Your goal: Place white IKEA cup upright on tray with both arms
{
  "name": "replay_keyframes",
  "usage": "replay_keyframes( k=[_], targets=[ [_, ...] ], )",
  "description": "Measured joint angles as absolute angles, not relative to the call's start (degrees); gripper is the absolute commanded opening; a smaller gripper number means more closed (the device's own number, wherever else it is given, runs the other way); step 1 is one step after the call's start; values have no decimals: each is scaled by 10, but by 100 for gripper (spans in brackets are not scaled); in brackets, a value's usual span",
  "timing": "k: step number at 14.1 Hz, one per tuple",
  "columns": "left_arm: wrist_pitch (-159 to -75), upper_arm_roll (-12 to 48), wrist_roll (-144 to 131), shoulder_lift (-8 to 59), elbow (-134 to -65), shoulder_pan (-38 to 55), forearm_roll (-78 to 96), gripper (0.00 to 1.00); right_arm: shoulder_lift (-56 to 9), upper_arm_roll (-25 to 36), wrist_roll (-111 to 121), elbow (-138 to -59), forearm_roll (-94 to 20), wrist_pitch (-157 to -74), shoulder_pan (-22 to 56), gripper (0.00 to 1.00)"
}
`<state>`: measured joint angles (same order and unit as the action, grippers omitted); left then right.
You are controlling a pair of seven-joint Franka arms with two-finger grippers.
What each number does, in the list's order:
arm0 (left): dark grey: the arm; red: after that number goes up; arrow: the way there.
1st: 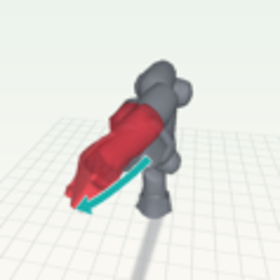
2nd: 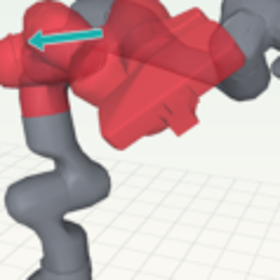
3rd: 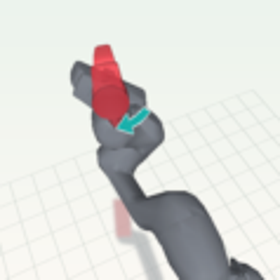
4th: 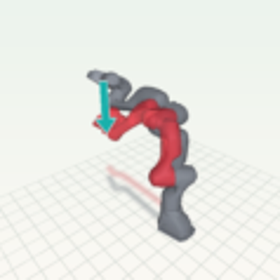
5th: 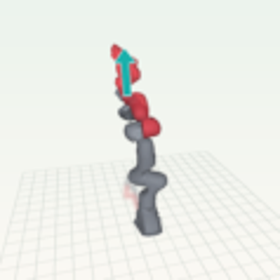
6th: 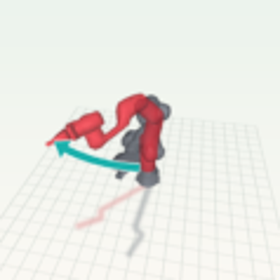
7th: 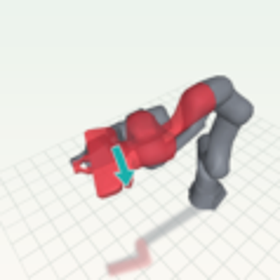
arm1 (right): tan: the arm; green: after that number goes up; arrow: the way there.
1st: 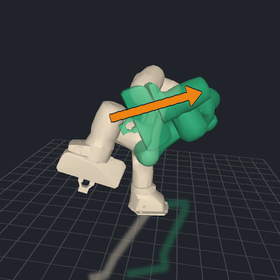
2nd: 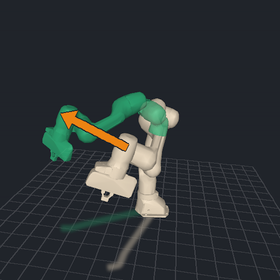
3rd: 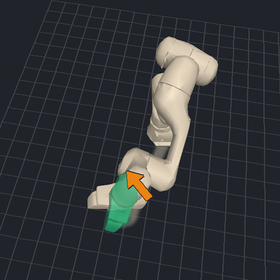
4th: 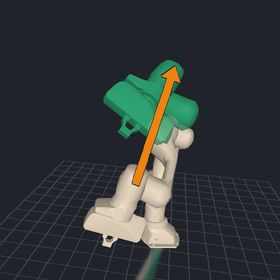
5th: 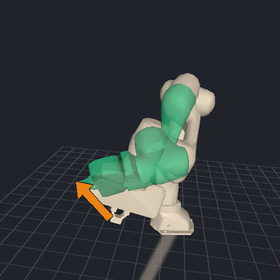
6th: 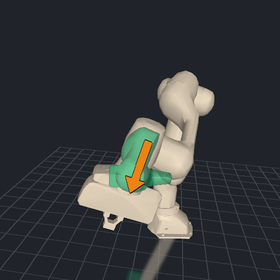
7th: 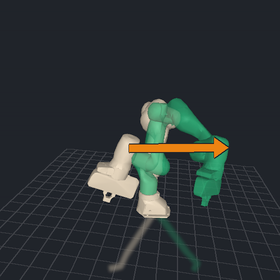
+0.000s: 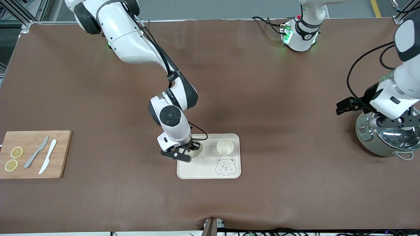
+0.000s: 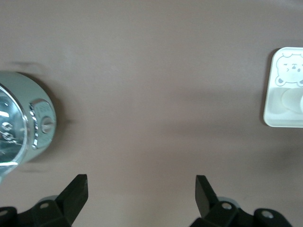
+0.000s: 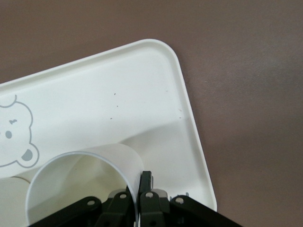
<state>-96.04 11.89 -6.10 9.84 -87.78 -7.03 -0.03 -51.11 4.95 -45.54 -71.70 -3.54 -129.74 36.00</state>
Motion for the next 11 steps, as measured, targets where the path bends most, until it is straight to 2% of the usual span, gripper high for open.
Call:
replay_keyframes(
  k=[5, 6, 7, 11],
  targets=[
    [-963, 122, -38, 98, -878, -77, 0, 100, -522, 49, -455, -717, -35, -1307, 363, 0],
    [-967, 123, -38, 99, -879, -73, 0, 100, -522, 50, -455, -717, -35, -1308, 363, 42],
    [-970, 123, -38, 99, -880, -72, -2, 100, -522, 50, -455, -717, -35, -1309, 363, 99],
    [-972, 112, -37, 99, -880, -59, -10, 100, -522, 52, -455, -716, -35, -1309, 363, 100]
  ],
)
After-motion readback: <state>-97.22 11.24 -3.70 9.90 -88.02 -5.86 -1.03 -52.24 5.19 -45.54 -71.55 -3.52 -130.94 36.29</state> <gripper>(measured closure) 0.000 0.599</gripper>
